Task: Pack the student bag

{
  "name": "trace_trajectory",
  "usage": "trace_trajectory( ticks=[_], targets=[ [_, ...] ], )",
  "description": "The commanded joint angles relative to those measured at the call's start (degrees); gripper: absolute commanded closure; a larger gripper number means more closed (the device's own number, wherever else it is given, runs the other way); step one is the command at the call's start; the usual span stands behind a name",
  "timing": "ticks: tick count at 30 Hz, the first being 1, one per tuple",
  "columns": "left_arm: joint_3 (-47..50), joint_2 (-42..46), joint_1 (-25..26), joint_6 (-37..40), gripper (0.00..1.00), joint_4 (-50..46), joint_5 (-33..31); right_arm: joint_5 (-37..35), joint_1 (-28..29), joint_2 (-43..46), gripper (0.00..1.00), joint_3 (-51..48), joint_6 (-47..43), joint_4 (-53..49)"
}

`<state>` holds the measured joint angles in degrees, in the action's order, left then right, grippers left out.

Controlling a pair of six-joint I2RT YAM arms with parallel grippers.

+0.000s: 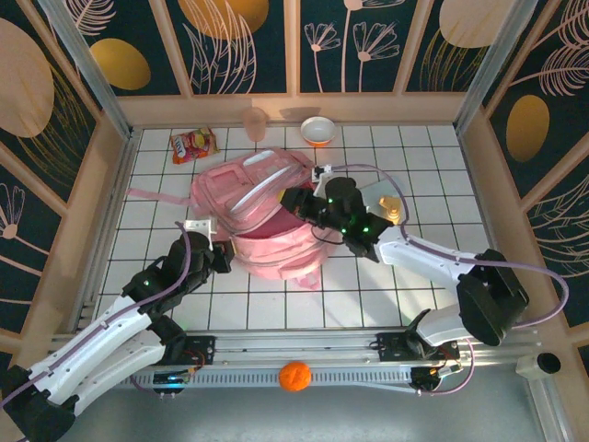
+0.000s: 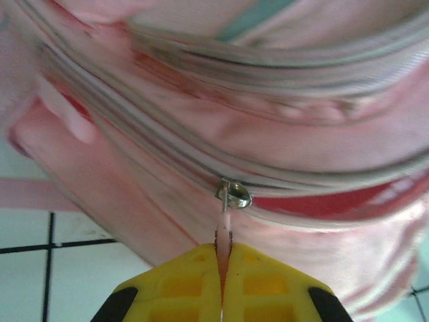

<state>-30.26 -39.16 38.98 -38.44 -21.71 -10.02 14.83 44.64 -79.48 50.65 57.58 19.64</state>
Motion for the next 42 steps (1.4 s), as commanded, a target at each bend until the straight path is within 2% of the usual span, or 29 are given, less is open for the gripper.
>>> trace_trajectory(
  ticks=[1, 5, 13, 17, 21, 22, 24, 28, 30, 32, 36, 38, 42],
  targets=[
    [0.6, -0.2, -1.8, 2.2, 1.00, 1.3, -7.1, 10.9, -1.4, 3.3, 1.00, 4.2, -3.1, 1.3],
    [1.5, -1.7, -5.4, 5.2, 1.00, 5.3, -6.3, 16.6, -3.2, 4.1, 1.00, 5.2, -3.1, 0.6],
    [2.2, -8.7, -13.3, 10.3, 1.00, 14.0, -8.4, 21.2, -5.7, 7.2, 1.00, 7.1, -3.0, -2.4],
    [1.6, -14.5, -19.1, 9.9, 1.00, 19.6, -7.3, 21.8, -6.1, 8.1, 1.00, 8.5, -3.5, -4.4],
    [0.2, -18.2, -21.9, 10.5, 1.00, 22.6, -7.0, 18.9, -6.1, 8.6, 1.00, 7.5, -2.9, -3.2],
    [-0.8, -18.6, -22.1, 11.1, 0.90, 22.8, -6.6, 17.1, -6.1, 8.6, 1.00, 6.6, -2.2, -2.0],
    [-3.2, -18.8, -22.0, 12.0, 0.64, 21.6, -5.0, 14.7, -5.9, 7.9, 1.00, 5.3, -1.2, 0.9],
    [-7.0, -15.6, -22.0, 17.8, 0.29, 19.0, 2.4, 12.7, -5.1, 3.9, 1.00, 5.3, -0.4, 6.2],
    [-7.5, -12.5, -22.0, 24.6, 0.26, 18.7, 6.0, 12.1, -4.4, 1.4, 1.00, 6.4, -0.2, 7.4],
    [-7.4, -8.9, -22.0, 35.5, 0.21, 19.0, 10.3, 10.7, -3.4, -0.8, 1.00, 7.6, -0.4, 8.2],
    [-7.7, -5.3, -22.0, 50.1, 0.18, 18.2, 14.7, 4.5, -1.4, -3.8, 1.00, 7.9, 0.6, 11.3],
    [-8.1, -5.3, -22.0, 52.4, 0.18, 18.2, 14.0, 0.7, -0.2, -5.4, 1.00, 7.7, 1.6, 13.9],
    [-8.8, -6.3, -22.0, 50.0, 0.18, 18.3, 12.6, -5.5, 2.7, -9.2, 1.00, 8.1, 3.3, 17.5]
  ],
)
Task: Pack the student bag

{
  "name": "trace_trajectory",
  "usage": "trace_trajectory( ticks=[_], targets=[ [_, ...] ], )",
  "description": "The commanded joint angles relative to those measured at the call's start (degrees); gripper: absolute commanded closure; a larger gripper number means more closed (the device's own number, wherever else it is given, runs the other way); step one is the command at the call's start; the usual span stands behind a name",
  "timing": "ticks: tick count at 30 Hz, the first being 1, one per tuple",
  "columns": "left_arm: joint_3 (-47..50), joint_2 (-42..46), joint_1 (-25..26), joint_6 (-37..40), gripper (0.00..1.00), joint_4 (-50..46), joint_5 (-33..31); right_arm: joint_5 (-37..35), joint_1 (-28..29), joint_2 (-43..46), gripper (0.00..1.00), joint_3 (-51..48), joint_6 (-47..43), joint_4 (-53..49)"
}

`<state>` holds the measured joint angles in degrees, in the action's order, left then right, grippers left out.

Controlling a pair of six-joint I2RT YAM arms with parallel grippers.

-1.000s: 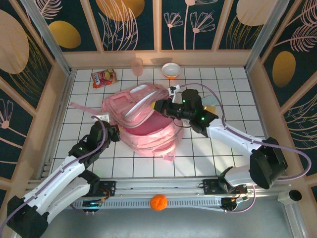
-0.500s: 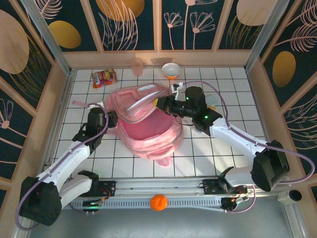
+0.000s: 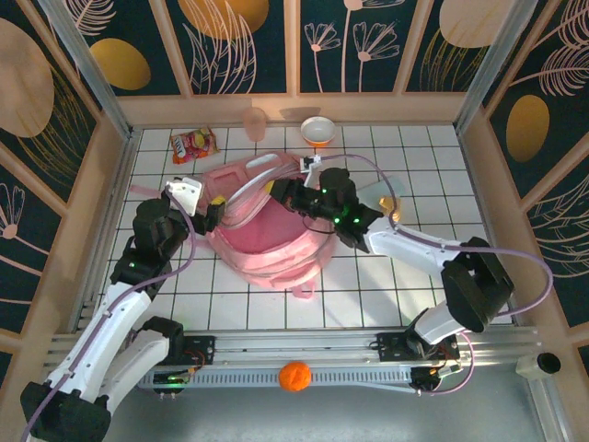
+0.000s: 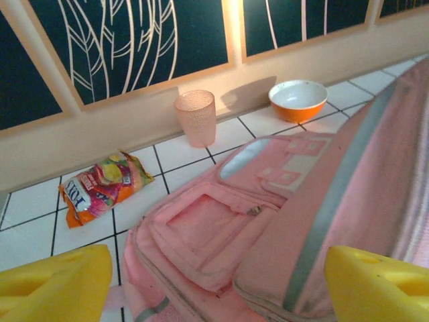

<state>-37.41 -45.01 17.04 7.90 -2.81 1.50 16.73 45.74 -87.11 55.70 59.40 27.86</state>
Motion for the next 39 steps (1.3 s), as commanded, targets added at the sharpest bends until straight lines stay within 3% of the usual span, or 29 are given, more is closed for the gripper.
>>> trace_trajectory(
  ticks=[1, 5, 10, 21, 29, 35, 39],
  targets=[
    [-2.1, -0.7, -0.1, 2.1, 0.17, -0.8, 0.4, -8.5, 2.5, -2.5, 1.00, 3.3, 1.8, 9.8],
    [-5.4, -2.3, -0.1, -1.0, 0.18, -4.5, -3.1, -10.2, 4.7, -5.1, 0.99, 4.5, 3.2, 9.3],
    [-9.3, -5.1, -0.1, -2.3, 0.19, -7.6, -2.1, -8.6, 6.0, -4.9, 0.70, 4.6, 4.0, 0.1],
    [-6.6, -5.9, -0.1, -6.2, 0.19, -6.1, 3.2, -4.4, 8.5, -1.4, 0.51, 2.2, -0.9, -32.4],
    [-2.9, -6.6, -0.1, -8.3, 0.19, -4.5, 6.0, -2.3, 7.6, 0.8, 0.46, 5.5, -8.4, -49.5],
    [-3.7, -7.7, -0.1, -8.9, 0.19, -4.0, 14.1, -3.4, 0.3, 5.6, 0.43, 13.4, -22.7, -69.7],
    [-2.4, -8.3, -0.1, -12.0, 0.19, -0.8, 17.8, -7.7, -11.9, 6.5, 0.39, 17.0, -33.1, -77.8]
  ],
)
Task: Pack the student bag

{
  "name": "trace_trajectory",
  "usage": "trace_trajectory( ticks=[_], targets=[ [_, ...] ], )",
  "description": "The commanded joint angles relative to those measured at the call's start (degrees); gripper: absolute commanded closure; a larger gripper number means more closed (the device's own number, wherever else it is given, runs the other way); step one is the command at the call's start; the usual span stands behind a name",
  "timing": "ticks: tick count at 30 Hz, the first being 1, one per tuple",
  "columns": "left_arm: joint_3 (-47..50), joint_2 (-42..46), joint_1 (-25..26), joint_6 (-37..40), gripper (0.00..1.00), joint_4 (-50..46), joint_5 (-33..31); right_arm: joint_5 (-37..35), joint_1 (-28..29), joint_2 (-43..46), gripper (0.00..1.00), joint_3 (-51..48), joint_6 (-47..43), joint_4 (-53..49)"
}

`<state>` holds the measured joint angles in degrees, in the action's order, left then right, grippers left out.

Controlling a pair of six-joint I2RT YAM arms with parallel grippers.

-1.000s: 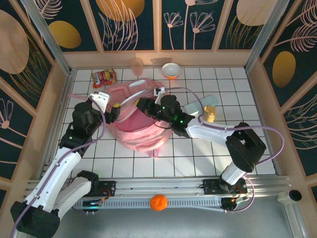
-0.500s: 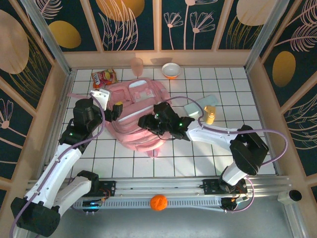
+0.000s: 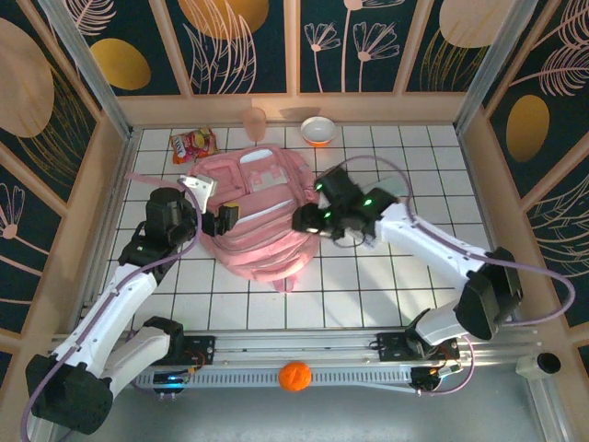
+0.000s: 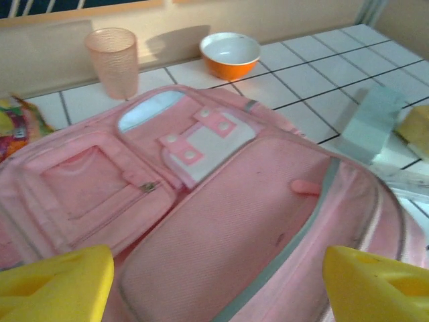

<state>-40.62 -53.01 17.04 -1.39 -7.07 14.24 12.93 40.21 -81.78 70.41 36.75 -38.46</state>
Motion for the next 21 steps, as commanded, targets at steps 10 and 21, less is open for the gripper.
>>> trace_trajectory(
  ticks=[10, 21],
  targets=[
    [0.6, -2.2, -0.1, -5.3, 0.20, 4.3, 2.4, -8.4, -23.4, -12.6, 0.32, 7.6, -5.3, -4.1],
    [0.7, -4.4, -0.1, -5.5, 0.20, 6.2, 2.3, -7.4, -23.1, -26.2, 0.26, 7.3, 2.8, 4.0]
  ],
)
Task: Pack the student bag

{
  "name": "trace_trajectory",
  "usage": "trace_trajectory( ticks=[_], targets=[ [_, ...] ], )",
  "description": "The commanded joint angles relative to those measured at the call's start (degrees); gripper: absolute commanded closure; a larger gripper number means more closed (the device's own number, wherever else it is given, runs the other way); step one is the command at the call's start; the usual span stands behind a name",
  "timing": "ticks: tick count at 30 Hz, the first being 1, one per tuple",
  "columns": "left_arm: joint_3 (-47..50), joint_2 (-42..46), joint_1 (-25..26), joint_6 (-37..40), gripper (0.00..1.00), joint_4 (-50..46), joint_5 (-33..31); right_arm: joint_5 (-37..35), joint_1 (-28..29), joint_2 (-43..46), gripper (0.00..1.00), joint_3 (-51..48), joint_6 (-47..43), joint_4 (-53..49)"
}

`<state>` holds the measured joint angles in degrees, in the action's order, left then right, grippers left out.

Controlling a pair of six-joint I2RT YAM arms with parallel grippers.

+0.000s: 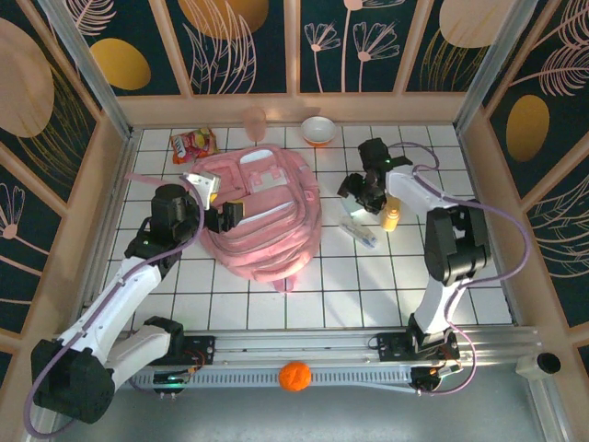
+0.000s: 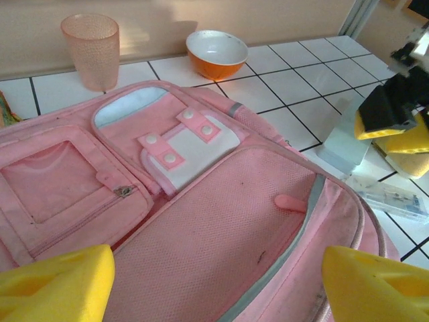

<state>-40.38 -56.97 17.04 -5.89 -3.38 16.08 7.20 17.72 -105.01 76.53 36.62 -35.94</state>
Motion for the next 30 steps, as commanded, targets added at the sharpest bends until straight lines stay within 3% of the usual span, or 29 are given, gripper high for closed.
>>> trace_trajectory(
  ticks=[1, 8, 9, 10, 11, 18, 30],
  targets=[
    [0.5, -0.8, 0.0, -1.2, 0.20, 2.8, 0.7, -1.8, -0.9, -4.0, 0.25, 1.3, 3.4, 2.1],
    [-0.1, -1.1, -0.1, -1.1, 0.20, 2.8, 0.8, -6.2, -2.2, -8.7, 0.18, 4.6, 5.9, 1.5],
    [0.0, -1.1, -0.1, -1.1, 0.20, 2.8, 0.7, -6.4, -2.3, -9.2, 0.15, 5.3, 5.9, 1.6],
    [0.1, -1.0, 0.0, -1.1, 0.20, 2.7, 0.6, -6.5, -2.3, -9.4, 0.04, 5.9, 6.1, 1.8],
    [0.2, -0.9, -0.1, -1.0, 0.20, 2.7, 0.5, -6.5, -2.4, -9.7, 0.01, 6.5, 6.2, 1.9],
    [1.3, 0.2, -0.1, -0.8, 0.20, 2.4, -0.5, -9.5, -3.8, -12.4, 0.01, 11.4, 6.8, 0.5],
    [2.1, -0.2, -0.1, 0.0, 0.19, 2.6, -1.4, -8.4, -6.2, -16.1, 0.01, 16.2, 5.1, 0.1]
  ],
)
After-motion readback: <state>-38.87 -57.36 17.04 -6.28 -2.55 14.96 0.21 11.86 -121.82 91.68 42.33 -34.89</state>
